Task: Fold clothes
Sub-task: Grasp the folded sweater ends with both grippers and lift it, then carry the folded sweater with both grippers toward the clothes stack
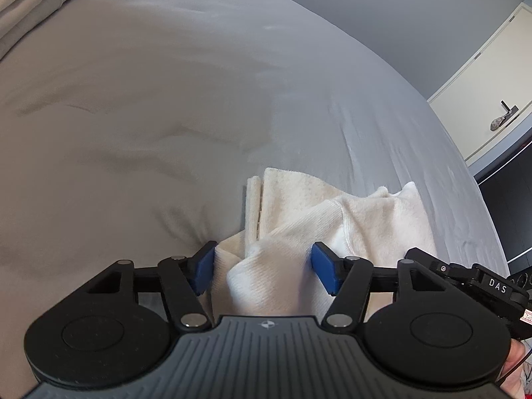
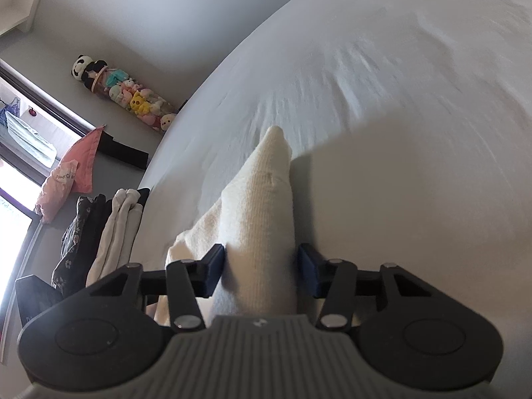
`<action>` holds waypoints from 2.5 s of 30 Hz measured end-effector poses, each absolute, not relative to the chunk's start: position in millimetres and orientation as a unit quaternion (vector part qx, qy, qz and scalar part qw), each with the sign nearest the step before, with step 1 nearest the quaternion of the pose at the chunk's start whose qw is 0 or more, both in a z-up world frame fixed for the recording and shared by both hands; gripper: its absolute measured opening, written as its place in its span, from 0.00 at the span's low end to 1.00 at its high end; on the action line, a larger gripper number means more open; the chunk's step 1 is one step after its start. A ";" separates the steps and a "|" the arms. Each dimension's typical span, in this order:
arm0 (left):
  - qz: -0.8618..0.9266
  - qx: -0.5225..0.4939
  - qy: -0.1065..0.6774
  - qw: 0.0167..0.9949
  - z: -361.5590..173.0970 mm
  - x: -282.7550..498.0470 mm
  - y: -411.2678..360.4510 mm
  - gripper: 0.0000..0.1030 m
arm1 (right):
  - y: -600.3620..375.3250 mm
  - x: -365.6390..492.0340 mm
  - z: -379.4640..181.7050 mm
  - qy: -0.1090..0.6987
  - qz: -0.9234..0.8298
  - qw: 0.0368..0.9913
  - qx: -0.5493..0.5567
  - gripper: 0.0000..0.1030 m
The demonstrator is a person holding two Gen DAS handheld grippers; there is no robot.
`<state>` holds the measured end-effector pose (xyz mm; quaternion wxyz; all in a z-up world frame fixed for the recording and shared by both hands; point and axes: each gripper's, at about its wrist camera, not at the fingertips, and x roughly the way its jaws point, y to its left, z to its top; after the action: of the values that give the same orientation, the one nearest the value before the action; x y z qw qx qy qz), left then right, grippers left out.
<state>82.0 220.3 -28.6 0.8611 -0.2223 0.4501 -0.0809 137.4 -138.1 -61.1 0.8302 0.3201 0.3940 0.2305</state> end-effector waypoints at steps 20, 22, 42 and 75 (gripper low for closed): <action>-0.065 -0.205 0.398 0.892 2.0 50.2 215.1 0.21 | -120.8 115.6 -25.9 0.342 0.237 0.875 0.247 0.18; -0.063 -0.199 0.385 0.899 11.3 41.5 214.3 0.21 | -118.5 108.1 -16.5 0.333 0.237 0.880 0.241 0.17; -0.036 -0.206 0.256 0.944 113.1 -69.6 234.6 0.19 | -71.9 -1.4 103.4 0.265 0.269 0.912 0.163 0.16; 0.152 -0.074 0.231 0.958 294.4 -283.3 470.4 0.19 | 227.9 -150.5 230.5 0.298 0.507 0.796 0.144 0.16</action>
<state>-283.3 470.4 294.4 0.9582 -0.0744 0.2307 0.1521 -150.5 227.9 230.5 0.7959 0.1438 0.2977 0.5072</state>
